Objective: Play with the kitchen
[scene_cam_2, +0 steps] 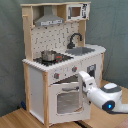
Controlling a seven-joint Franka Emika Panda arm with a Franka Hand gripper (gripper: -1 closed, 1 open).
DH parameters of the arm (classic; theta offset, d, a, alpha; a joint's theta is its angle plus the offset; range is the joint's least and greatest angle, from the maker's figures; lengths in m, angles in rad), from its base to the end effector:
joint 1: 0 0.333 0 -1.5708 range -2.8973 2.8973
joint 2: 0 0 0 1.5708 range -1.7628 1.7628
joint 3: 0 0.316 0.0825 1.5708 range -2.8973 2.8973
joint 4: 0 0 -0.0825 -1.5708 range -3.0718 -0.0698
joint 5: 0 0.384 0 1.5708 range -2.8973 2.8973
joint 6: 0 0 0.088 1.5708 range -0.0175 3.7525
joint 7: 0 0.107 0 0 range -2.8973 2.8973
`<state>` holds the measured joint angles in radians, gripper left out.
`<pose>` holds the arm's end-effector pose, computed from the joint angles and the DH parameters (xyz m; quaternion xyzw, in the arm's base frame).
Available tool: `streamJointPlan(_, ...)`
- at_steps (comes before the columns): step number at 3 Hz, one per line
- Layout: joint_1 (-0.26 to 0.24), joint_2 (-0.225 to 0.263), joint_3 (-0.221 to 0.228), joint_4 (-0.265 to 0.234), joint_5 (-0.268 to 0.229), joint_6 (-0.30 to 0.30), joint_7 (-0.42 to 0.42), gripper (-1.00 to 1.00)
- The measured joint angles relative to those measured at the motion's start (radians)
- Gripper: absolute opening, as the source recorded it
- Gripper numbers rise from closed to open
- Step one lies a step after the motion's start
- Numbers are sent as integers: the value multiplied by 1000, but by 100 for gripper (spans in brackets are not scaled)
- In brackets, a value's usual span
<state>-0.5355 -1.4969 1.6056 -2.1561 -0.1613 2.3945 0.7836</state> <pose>0.2072 0.5267 0.3215 0.6620 0.2170 0.5900 0.4080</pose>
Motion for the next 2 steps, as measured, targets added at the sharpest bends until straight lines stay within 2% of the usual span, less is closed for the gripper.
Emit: streamJointPlan(2, 20, 2, -125, -1, -2, 8, -212, 100)
